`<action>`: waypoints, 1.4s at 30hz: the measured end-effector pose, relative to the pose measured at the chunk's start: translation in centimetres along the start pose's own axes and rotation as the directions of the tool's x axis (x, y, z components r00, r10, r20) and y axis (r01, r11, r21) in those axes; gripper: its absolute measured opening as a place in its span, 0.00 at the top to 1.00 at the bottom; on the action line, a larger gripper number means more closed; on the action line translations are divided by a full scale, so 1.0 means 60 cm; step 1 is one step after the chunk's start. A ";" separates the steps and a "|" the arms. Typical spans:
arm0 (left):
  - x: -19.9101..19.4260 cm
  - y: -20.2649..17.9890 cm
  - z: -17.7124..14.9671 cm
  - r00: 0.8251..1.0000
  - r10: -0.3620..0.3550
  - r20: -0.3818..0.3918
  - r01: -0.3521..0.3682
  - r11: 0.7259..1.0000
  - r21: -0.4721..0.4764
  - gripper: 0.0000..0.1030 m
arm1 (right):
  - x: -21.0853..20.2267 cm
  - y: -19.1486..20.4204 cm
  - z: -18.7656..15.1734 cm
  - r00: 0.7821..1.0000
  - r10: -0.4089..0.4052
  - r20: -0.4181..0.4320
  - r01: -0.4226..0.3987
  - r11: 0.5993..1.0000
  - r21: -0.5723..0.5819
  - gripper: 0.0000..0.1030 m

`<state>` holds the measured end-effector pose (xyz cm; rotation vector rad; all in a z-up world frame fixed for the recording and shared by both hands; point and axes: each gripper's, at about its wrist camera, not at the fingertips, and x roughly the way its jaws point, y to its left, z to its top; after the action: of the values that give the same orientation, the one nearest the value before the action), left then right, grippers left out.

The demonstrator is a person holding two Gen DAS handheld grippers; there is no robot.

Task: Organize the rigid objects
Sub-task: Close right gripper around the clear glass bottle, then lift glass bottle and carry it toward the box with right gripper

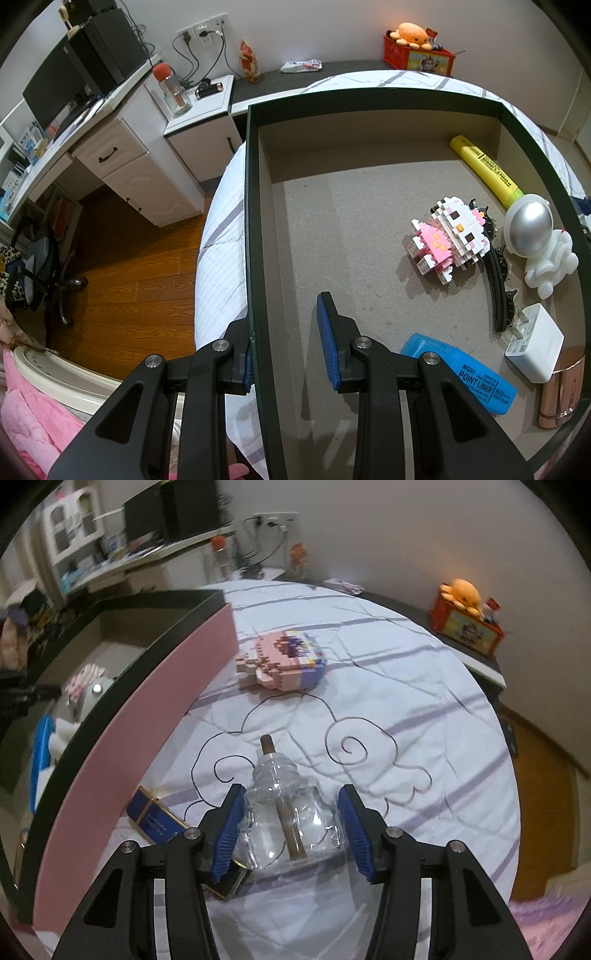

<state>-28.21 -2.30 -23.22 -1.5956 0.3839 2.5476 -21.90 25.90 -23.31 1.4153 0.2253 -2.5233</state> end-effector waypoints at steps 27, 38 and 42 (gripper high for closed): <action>0.001 -0.004 -0.001 1.000 -0.001 0.000 0.001 1.000 0.000 0.73 | -0.039 -0.012 -0.006 0.979 -0.030 0.203 -0.043 0.938 0.343 0.50; 0.001 -0.005 -0.001 1.000 -0.001 0.000 0.001 1.000 -0.001 0.73 | -0.005 -0.001 -0.016 0.997 -0.015 0.078 -0.007 0.963 0.268 0.50; 0.001 -0.007 -0.001 1.000 -0.001 0.000 0.001 1.000 -0.001 0.73 | -0.008 0.003 -0.015 0.998 -0.020 0.053 0.009 0.978 0.209 0.50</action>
<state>-28.08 -1.94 -23.37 -1.5958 0.3814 2.5471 -20.86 26.01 -23.37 1.4186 -0.0416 -2.6589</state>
